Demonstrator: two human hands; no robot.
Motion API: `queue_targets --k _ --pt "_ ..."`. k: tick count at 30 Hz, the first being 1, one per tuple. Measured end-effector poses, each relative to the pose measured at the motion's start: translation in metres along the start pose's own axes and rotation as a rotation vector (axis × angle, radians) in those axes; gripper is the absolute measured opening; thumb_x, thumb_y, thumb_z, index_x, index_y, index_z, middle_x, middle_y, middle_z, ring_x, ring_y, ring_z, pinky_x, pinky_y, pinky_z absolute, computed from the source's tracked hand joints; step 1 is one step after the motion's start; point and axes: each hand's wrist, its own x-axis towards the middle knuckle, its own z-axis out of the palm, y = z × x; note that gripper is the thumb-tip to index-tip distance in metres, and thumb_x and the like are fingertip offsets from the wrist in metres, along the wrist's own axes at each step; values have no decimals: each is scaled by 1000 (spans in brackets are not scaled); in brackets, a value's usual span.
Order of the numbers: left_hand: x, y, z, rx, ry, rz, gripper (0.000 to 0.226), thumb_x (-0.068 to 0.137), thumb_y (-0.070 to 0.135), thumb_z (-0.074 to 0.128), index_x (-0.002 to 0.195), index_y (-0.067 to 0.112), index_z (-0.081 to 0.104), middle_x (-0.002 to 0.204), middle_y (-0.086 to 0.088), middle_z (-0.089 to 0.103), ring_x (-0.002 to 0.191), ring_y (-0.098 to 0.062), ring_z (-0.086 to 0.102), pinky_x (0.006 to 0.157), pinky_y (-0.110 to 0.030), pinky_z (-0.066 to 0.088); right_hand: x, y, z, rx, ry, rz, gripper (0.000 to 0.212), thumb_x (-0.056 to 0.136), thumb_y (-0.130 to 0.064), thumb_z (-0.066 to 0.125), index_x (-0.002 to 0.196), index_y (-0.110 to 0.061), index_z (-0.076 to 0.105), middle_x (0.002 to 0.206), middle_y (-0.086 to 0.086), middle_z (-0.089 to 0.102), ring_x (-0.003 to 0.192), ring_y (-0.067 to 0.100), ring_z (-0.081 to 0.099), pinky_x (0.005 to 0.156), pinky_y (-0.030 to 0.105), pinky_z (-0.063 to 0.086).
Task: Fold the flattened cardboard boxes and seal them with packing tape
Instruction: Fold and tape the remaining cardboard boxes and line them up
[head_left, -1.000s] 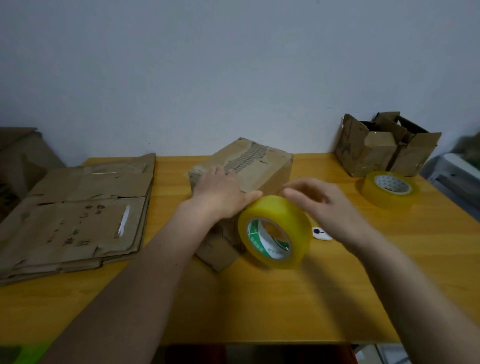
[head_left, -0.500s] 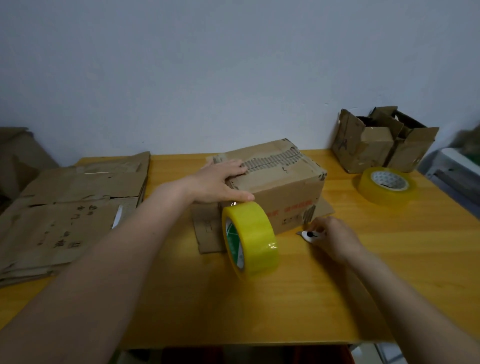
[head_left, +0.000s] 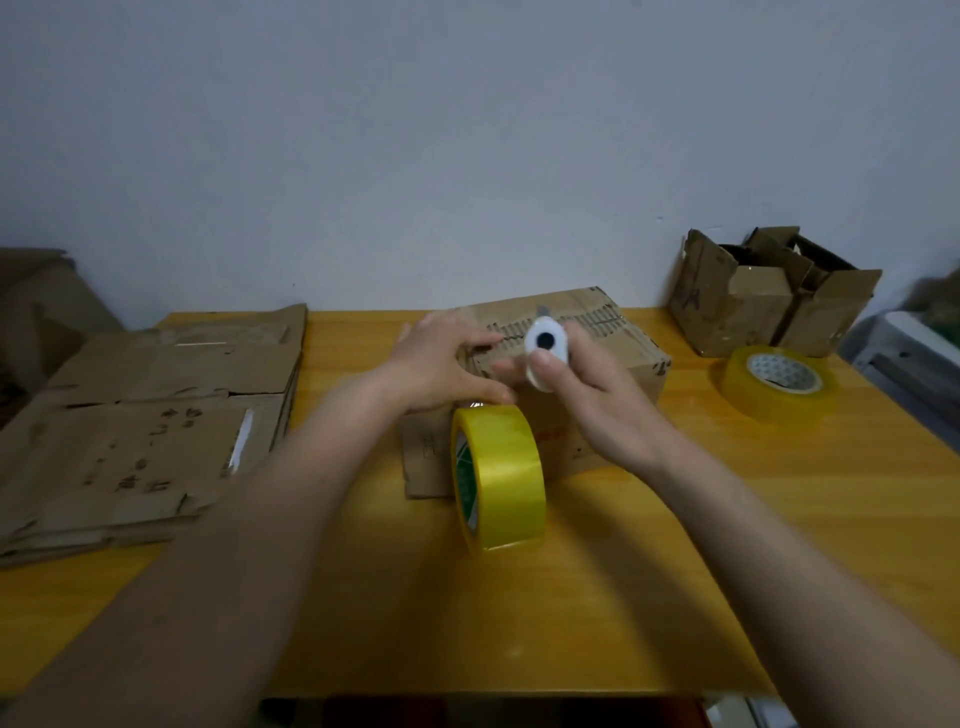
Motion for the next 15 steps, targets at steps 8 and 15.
queue_targets --k 8,15 --pt "-89 7 44 -971 542 -408 33 85 40 67 105 15 58 101 -4 63 93 -19 62 77 -31 51 14 14 21 -47 -24 21 22 101 -32 42 97 -11 45 106 -12 71 108 5 62 89 49 47" --pt "-106 46 61 -1177 204 -506 76 75 30 81 133 18 32 105 -1 69 91 -15 69 69 -26 57 14 15 24 -142 1 -40 23 101 -30 41 101 -8 50 98 -31 64 101 -9 58 78 30 46"
